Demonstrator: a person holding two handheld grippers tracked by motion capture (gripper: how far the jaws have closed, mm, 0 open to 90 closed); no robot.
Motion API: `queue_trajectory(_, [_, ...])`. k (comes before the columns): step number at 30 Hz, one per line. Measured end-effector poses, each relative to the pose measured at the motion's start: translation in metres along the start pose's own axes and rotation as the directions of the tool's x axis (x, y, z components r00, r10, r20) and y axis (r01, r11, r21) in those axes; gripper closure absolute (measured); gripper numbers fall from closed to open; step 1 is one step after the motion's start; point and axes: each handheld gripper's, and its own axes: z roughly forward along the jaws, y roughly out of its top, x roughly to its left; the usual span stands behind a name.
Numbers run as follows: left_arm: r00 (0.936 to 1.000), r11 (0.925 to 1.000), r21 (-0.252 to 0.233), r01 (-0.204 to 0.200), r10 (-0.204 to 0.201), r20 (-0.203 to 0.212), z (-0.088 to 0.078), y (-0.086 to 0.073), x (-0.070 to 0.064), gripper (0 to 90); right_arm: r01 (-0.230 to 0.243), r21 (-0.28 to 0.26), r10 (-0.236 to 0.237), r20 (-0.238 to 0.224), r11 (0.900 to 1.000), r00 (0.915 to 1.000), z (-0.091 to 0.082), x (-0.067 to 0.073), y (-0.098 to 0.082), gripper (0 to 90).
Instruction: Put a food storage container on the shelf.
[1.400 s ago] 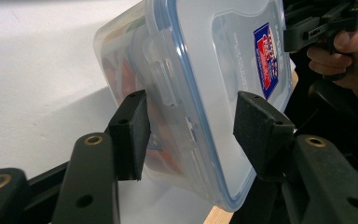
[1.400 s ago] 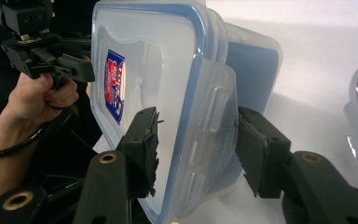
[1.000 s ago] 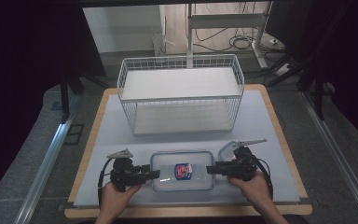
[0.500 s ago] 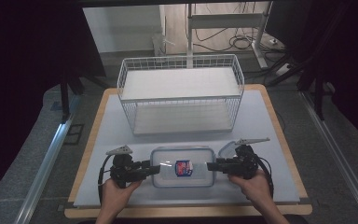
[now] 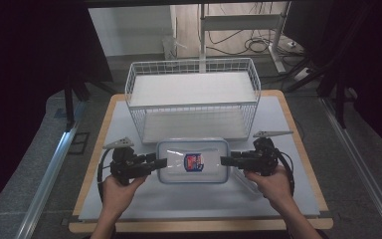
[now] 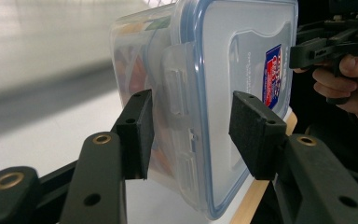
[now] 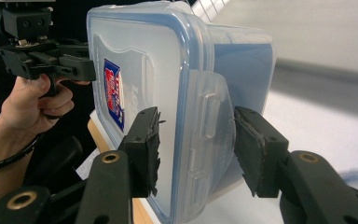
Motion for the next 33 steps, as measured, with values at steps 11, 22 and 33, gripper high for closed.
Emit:
queue_trajectory(11, [0.9995,0.9989,-0.04,-0.025,0.024,-0.019,-0.015,0.054,-0.009,51.1,0.016,-0.044,-0.016,-0.01,0.999,0.9998,-0.013,0.008,0.044,52.3])
queue_trajectory(22, [0.9993,0.9984,-0.051,-0.024,0.023,-0.031,-0.022,0.099,-0.009,51.1,0.019,-0.062,-0.02,-0.013,0.998,0.9997,-0.02,0.01,0.084,52.3])
queue_trajectory(33, [0.9989,0.9981,-0.058,-0.021,0.019,-0.043,-0.022,0.143,-0.007,51.0,0.021,-0.08,-0.022,-0.001,0.997,0.9998,-0.026,0.009,0.128,51.5])
